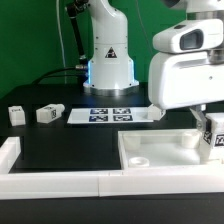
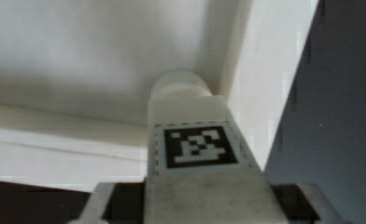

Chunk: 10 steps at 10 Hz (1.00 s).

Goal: Assemble square table

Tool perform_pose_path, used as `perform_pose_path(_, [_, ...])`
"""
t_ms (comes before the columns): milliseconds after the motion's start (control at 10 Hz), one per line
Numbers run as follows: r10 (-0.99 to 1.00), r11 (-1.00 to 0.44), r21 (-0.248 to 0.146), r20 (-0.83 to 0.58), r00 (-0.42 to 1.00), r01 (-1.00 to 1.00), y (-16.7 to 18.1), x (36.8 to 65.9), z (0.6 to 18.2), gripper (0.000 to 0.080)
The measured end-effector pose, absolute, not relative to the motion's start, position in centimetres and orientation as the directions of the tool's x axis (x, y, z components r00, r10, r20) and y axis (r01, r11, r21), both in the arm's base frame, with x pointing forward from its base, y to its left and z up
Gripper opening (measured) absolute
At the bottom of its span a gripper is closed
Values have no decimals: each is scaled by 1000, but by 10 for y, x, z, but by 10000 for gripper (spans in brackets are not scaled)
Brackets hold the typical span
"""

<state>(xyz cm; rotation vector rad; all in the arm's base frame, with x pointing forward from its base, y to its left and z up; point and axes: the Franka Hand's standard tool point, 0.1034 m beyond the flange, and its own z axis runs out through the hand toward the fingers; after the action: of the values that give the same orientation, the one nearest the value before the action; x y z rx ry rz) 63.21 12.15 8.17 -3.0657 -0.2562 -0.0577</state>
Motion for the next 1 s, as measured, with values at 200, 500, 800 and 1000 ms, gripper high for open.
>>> perform_pose_path(200, [-91,-994,-73,47,995,-87,119,633,80,297])
perform_pose_path(500, [-538,-836,-150,36,842,-527,114,632,79,296])
perform_pose_path(800, [-814,-559,-159,-83,575,-814,116,628,78,297])
perform_pose_path(1000, [-900,-398,-149,-126,417,-905,120,625,77,297])
